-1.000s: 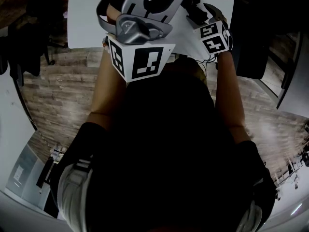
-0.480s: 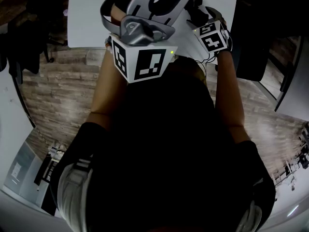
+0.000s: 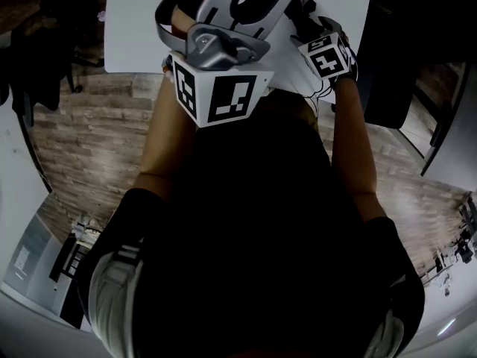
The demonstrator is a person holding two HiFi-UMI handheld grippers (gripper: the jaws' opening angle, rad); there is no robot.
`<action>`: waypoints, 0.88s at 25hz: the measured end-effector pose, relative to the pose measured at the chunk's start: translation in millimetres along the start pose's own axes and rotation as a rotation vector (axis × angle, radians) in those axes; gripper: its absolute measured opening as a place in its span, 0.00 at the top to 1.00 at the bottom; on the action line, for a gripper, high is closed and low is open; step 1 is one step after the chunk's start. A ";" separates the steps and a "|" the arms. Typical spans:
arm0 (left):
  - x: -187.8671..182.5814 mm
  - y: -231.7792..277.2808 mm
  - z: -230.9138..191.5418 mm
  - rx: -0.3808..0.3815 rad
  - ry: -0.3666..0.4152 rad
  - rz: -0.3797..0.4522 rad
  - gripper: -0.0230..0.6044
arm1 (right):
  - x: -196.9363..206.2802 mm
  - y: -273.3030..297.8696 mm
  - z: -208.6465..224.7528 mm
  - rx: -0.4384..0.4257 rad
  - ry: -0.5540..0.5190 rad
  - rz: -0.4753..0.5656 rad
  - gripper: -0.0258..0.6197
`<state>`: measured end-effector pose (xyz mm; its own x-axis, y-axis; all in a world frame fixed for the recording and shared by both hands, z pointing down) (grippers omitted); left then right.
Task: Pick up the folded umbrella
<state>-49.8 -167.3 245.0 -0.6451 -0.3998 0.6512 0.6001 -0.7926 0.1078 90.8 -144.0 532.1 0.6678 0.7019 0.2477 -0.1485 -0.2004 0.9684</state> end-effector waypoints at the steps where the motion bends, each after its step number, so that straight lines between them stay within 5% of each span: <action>1: 0.9 0.5 -0.1 0.001 0.000 -0.002 0.94 | 1.0 2.6 0.2 -0.009 0.005 -0.012 0.39; 22: 21.7 12.4 -6.1 0.013 -0.002 -0.054 0.94 | 2.6 31.5 9.5 -0.099 0.054 -0.199 0.39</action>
<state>-59.2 -188.6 255.9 -0.6757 -0.3556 0.6457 0.5706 -0.8069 0.1527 94.7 -155.0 563.0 0.6517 0.7568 0.0500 -0.0902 0.0118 0.9959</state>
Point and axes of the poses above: the fingertips, and each gripper's own axes: y forward along the fingers, z to its right, x out of its underside, the point moved 7 cm from there along -y, backward along the fingers, and after that the axes turned 13 degrees about -z, right-handed, at the moved point
